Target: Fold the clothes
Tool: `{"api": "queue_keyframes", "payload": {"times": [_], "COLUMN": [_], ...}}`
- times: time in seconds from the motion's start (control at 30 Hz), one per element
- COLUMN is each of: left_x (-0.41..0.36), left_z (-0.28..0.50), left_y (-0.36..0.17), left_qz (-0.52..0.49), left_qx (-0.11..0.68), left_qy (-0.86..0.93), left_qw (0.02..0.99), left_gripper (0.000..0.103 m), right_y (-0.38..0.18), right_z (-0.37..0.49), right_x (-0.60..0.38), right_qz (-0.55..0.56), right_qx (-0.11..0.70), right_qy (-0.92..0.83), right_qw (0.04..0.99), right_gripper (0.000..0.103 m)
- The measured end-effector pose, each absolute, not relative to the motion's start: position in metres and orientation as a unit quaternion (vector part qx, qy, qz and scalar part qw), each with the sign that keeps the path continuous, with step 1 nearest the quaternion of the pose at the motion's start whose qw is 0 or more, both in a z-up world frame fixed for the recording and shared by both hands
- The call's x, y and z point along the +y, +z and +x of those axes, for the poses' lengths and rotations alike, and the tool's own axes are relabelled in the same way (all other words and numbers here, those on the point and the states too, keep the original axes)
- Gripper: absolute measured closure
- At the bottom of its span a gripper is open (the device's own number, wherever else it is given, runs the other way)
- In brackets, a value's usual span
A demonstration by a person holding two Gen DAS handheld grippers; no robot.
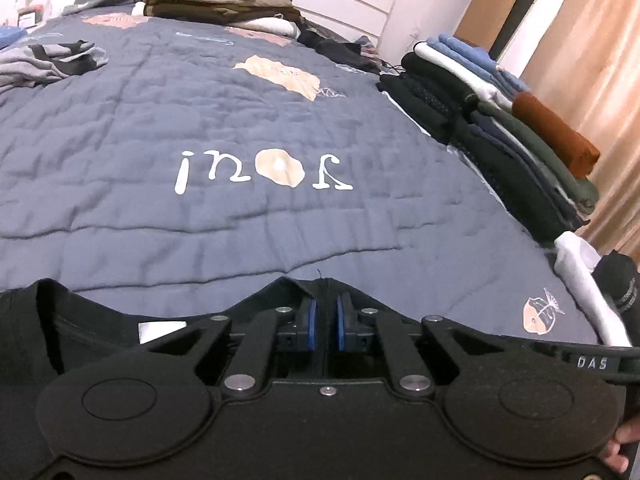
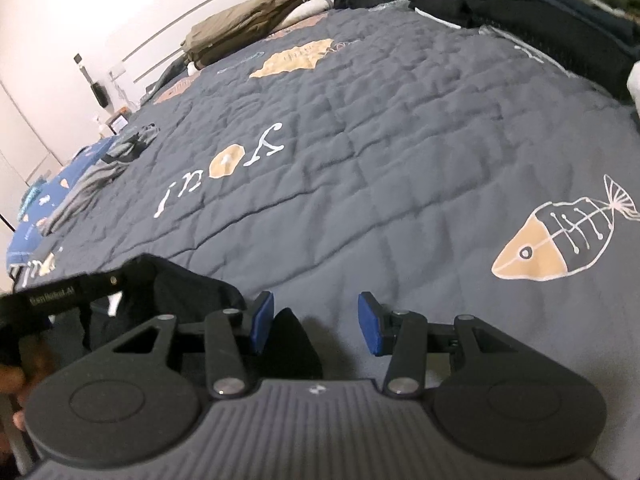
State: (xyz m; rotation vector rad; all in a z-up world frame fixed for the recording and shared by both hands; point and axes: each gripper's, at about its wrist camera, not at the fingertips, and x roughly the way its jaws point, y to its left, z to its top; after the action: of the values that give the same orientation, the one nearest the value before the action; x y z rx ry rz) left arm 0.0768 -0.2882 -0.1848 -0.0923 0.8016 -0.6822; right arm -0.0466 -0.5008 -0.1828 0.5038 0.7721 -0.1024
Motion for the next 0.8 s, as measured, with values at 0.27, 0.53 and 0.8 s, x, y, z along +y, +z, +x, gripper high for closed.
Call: {"api": "queue_keyframes", "payload": {"times": [0.27,0.53,0.8], "left_x": [-0.291,-0.291,-0.292], "left_z": [0.078,0.077,0.078], "left_y": [-0.184,-0.183,-0.184], "left_qz": [-0.037,-0.032,-0.033], "left_qx": [0.389,0.391,0.395], "left_qy": [-0.327,-0.329,-0.327], "left_qw": [0.861,0.859,0.858], "left_gripper": [0.093,0.093,0.093], "right_y": [-0.172,-0.192,-0.184], "right_z": [-0.055,-0.047,-0.055], "right_x": [-0.504,-0.503,-0.509], "right_qz": [0.213,0.241,0.26], "right_qx": [0.352,0.376,0.347], "right_qy": [0.019,0.002,0.025], "right_qw": [0.911,0.895,0.901], "right_gripper": [0.058,0.055,0.061]}}
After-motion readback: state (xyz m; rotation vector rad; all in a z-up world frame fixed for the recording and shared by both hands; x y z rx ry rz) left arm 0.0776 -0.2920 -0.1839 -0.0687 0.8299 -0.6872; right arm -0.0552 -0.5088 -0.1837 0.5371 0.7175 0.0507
